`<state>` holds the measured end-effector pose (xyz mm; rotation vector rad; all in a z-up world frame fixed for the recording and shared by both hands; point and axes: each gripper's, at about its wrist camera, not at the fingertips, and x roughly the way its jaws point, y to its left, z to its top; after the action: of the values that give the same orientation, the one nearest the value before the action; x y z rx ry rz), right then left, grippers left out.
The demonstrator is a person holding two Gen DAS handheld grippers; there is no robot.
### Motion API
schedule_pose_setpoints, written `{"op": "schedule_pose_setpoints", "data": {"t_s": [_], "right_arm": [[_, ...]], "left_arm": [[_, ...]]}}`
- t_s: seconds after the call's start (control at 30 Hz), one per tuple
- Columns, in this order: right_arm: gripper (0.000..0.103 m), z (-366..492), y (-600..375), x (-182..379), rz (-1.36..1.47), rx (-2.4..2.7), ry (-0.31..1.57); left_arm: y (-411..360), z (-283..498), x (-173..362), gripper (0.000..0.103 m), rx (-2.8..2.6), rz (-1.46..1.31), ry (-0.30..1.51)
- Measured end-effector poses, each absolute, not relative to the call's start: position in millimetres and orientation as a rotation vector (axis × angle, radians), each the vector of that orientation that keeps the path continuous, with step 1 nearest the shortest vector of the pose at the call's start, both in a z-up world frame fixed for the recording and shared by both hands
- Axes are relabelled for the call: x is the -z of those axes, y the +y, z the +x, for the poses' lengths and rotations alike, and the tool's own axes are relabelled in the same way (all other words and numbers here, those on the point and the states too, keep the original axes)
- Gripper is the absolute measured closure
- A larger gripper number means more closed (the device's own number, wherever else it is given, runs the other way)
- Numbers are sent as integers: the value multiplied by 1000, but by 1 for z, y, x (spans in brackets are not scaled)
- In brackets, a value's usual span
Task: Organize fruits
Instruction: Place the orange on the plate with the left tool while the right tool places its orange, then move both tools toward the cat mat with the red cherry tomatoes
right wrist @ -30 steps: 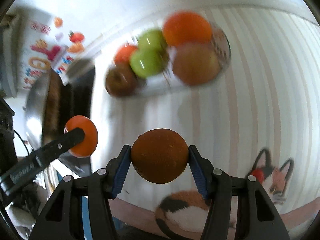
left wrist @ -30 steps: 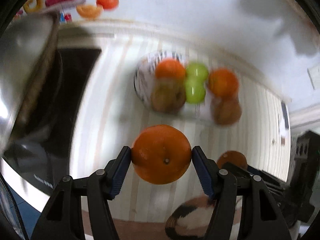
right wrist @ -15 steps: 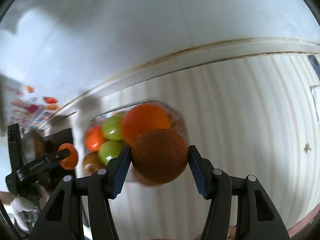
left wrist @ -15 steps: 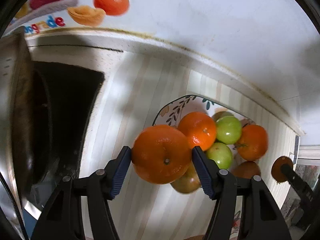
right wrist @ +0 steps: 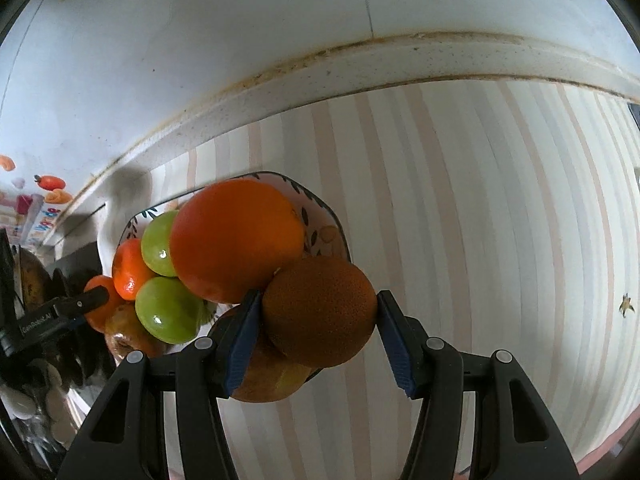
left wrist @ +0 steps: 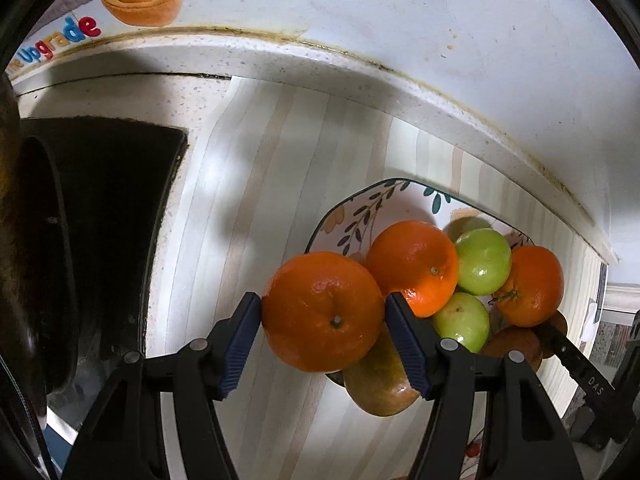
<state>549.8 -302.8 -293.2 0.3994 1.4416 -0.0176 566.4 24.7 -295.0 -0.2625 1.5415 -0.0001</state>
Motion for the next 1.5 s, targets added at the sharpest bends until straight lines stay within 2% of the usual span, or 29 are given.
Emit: {"op": "schedule_pose_setpoints", "data": {"t_s": [0.13, 0.23, 0.3, 0.4, 0.43, 0.47, 0.77, 1.03, 1.5], "right_arm": [[41, 550, -308, 293, 432, 3, 1443], [30, 551, -311, 295, 490, -28, 1445], [24, 551, -311, 294, 497, -32, 1446], [17, 552, -308, 293, 483, -36, 1451], [11, 552, -308, 293, 476, -34, 1456], [8, 552, -307, 292, 464, -24, 1460], [8, 529, -284, 246, 321, 10, 1374], [8, 465, -251, 197, 173, 16, 1286], [8, 345, -221, 95, 150, 6, 1105]], "left_arm": [[25, 567, 297, 41, -15, -287, 1553], [23, 567, 298, 41, -13, -274, 1555], [23, 567, 298, 36, -6, -276, 1550], [21, 568, 295, 22, 1, -263, 1534], [20, 568, 293, 16, -2, -251, 1526], [20, 568, 292, 14, -4, -241, 1518], [23, 543, 255, 14, -38, -197, 1414], [-1, 460, 215, 14, -17, -90, 1315], [-10, 350, 120, 14, 38, -55, 1108]]}}
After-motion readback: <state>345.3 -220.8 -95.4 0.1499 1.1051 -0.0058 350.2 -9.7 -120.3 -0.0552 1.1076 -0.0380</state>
